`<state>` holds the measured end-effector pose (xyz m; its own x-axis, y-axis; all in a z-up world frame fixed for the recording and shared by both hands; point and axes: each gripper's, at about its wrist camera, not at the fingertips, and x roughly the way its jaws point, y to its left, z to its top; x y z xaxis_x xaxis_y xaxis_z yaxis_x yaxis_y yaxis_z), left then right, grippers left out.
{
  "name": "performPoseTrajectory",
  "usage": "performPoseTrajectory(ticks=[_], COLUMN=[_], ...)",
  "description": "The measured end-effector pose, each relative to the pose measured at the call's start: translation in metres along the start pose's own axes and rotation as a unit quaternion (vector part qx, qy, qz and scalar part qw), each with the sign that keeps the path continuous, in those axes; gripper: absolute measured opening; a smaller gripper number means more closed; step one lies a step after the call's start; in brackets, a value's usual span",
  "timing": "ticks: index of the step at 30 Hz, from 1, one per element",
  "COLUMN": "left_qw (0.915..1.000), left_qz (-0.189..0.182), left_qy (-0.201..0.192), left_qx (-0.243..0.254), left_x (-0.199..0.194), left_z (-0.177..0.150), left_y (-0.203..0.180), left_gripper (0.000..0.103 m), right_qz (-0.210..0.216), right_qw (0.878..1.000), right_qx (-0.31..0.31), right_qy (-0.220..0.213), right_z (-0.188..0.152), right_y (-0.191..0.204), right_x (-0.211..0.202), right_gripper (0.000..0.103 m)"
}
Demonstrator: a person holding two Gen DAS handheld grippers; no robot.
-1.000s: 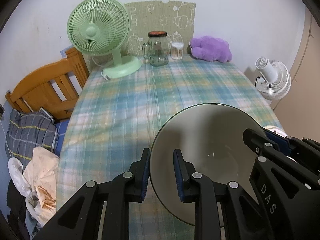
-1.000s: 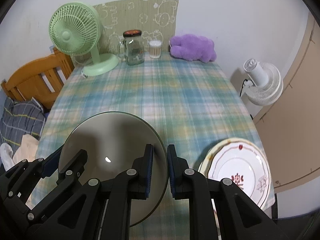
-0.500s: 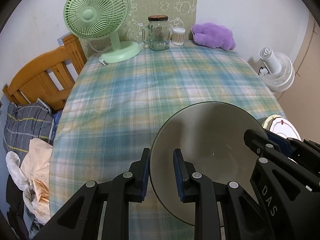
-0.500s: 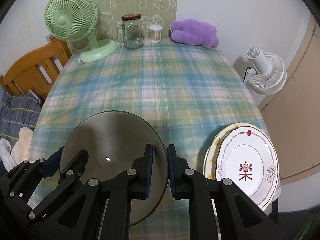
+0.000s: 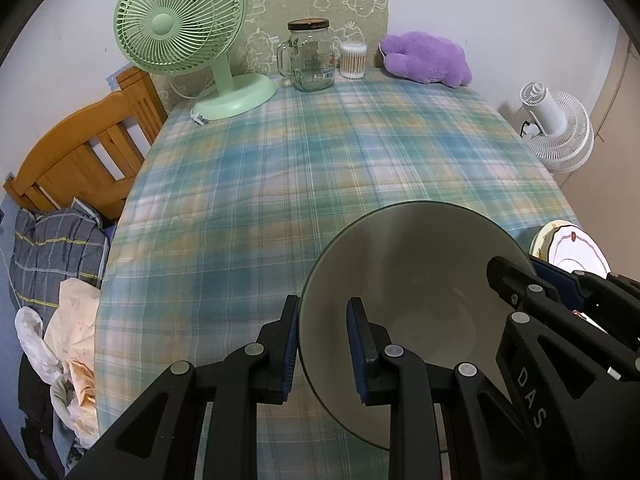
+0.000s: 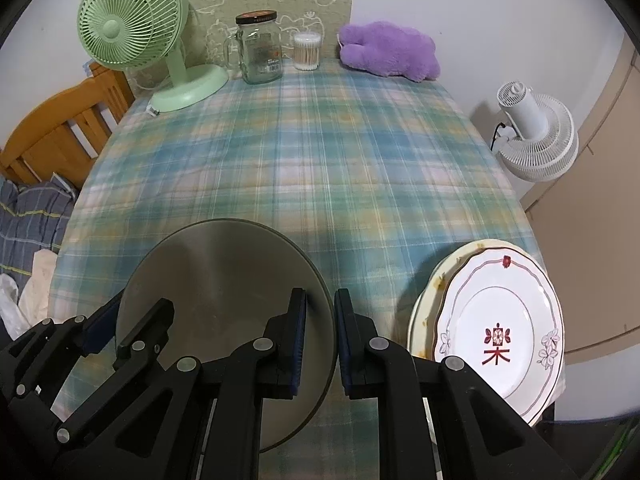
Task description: Organize plates and bowls
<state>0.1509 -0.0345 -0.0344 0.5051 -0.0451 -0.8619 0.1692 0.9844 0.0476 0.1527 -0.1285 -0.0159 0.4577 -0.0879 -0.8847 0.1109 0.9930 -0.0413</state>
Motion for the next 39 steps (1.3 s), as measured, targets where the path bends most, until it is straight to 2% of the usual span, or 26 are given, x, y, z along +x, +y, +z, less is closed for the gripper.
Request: performPoseTrajectory(ticks=[5,13,15,16,17,18,19,20,27,33,36,39], left_qw=[1.0000,0.9990,0.9983,0.9980,0.9976,0.9974,0.9973,0.9969,0.9959,0.9956,0.9950,0.9944], left_qz=[-0.003,-0.041,-0.054,-0.057,-0.064,-0.066,-0.068,-0.073,-0.085,-0.083,-0.085,-0.081], left_qy=[0.004,0.017,0.020,0.021,0.020,0.019,0.018,0.017,0.007,0.010,0.016,0.029], left_qx=[-0.002,-0.009,-0.012,-0.014,-0.018,-0.020,-0.022,-0.024,-0.027,-0.043,-0.051,-0.061], left_x=[-0.001,-0.010,-0.012,-0.013,-0.015,-0.016,-0.017,-0.017,-0.021,-0.015,-0.010,-0.001], left_z=[-0.001,-0.007,-0.009,-0.010,-0.010,-0.010,-0.010,-0.009,-0.008,-0.004,-0.002,0.000], left_y=[0.000,0.004,0.005,0.006,0.008,0.009,0.010,0.012,0.015,0.014,0.012,0.008], left_gripper=[0.022,0.038,0.048,0.052,0.058,0.059,0.060,0.065,0.085,0.090,0.090,0.090], right_qz=[0.004,0.023,0.021,0.019,0.018,0.018,0.019,0.020,0.030,0.042,0.073,0.084], right_qw=[1.000,1.000,1.000,1.000,1.000,1.000,1.000,1.000,0.999,0.999,0.996,0.995], right_qx=[0.001,-0.001,-0.003,-0.005,-0.005,-0.003,0.001,0.006,0.017,0.021,0.038,0.050], right_qy=[0.007,0.018,0.020,0.021,0.020,0.019,0.016,0.011,0.006,-0.001,0.018,0.035], right_z=[-0.001,-0.006,-0.008,-0.009,-0.010,-0.010,-0.011,-0.012,-0.011,-0.006,-0.002,0.000], right_y=[0.001,-0.005,-0.004,-0.004,-0.004,-0.004,-0.005,-0.006,-0.010,-0.020,-0.029,-0.035], right_x=[0.001,-0.008,-0.013,-0.015,-0.018,-0.020,-0.023,-0.025,-0.029,-0.024,-0.013,0.000], right_gripper=[0.018,0.018,0.019,0.025,0.037,0.046,0.061,0.068,0.069,0.069,0.069,0.069])
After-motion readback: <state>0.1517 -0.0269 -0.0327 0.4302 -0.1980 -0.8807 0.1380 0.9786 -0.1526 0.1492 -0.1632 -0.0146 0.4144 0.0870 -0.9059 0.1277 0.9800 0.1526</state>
